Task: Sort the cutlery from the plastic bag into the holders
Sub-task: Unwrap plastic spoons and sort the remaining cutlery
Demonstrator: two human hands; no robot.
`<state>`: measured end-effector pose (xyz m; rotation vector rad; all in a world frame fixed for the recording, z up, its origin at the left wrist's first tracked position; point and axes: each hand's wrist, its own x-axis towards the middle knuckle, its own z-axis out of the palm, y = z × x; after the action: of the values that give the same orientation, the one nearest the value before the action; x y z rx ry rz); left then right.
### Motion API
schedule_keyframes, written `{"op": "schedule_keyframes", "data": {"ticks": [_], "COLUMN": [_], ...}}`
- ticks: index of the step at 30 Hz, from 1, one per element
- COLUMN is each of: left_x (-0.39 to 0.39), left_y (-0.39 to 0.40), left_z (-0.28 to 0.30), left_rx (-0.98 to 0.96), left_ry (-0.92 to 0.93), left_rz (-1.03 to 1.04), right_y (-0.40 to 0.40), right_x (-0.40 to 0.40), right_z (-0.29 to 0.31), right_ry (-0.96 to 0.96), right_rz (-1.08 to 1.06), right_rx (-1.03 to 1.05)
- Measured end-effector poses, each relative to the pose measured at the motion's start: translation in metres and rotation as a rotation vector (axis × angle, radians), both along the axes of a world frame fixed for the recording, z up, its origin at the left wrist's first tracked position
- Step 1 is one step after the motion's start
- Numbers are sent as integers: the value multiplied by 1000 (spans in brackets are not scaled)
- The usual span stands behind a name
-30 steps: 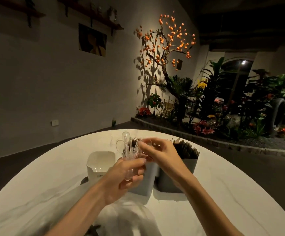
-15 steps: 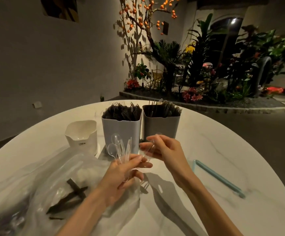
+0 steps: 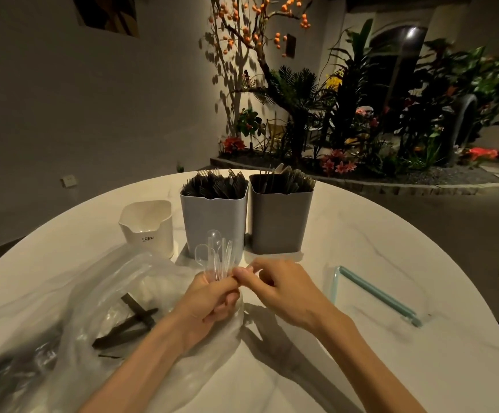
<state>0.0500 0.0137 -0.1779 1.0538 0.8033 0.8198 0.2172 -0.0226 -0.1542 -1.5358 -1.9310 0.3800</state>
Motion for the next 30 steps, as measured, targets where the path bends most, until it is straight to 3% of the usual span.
{"op": "schedule_keyframes", "data": {"ticks": [8,10,13,15,19,25,30], "left_x": [0,-2,-4,-4,2,11,12], "left_y": [-4,-3,-2,-3,-8,-17,-15], "left_z": [9,10,13,11,3,4,2], "left_rx": [-128,-174,-230,-187,-51,148,157], "left_ry": [-69,-113,-168,-100,112,378,352], "left_rz": [-74,-113,-172,-205,-264,-278,-262], "right_y": [0,1,1,-1,-7,-13,-9], "right_x": [16,20,27,28,16,0,9], "right_z": [-6,-3,5,11,22,15,23], "right_ry": [52,193,552,688,725,553,909], "right_rz": [79,43,27,0,-110,-82,-222], "right_rx": [-123,-123,-222,-201,-18,-13,128]}}
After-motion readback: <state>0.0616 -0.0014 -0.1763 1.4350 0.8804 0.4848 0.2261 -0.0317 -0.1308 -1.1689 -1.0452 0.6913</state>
